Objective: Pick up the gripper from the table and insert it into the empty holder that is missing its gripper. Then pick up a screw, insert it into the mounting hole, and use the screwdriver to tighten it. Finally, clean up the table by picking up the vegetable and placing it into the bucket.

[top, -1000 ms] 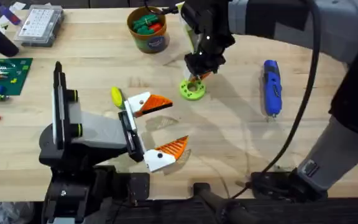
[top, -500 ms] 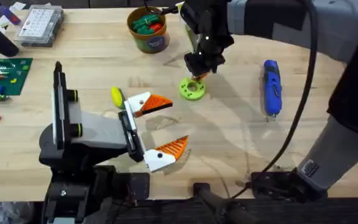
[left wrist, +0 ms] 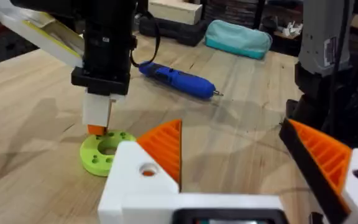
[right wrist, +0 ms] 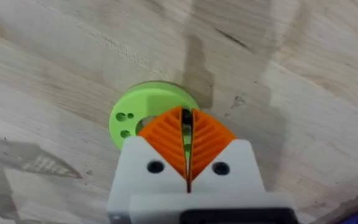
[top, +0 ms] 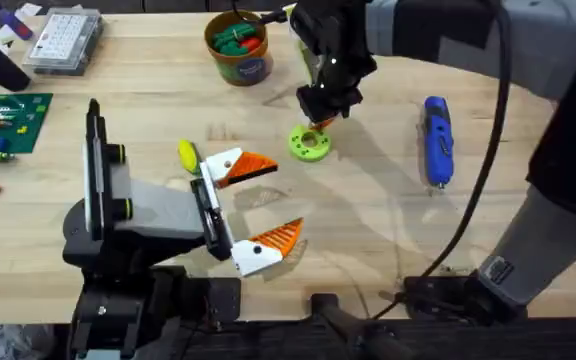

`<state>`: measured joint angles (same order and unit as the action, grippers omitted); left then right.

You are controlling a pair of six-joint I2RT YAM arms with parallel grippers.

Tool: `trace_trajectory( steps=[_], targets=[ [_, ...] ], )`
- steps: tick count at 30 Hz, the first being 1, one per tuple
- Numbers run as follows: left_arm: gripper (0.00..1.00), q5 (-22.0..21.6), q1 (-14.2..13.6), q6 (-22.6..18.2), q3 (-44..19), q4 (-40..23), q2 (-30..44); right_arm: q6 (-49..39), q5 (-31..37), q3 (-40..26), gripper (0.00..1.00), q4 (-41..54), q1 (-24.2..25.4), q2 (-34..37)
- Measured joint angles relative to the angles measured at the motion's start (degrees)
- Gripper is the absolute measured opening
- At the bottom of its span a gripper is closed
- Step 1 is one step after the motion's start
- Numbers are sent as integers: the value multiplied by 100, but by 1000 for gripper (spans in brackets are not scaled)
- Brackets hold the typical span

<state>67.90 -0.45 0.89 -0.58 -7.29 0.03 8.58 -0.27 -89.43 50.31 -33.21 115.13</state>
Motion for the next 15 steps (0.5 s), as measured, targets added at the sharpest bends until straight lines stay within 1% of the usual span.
trace_trajectory(
  steps=[7,15],
  targets=[
    [986,0,0,2,0,0,0,0,0,-106,3,333,0,-103],
    [986,0,0,2,0,0,0,-5,2,-623,3,1016,0,-742]
  ],
)
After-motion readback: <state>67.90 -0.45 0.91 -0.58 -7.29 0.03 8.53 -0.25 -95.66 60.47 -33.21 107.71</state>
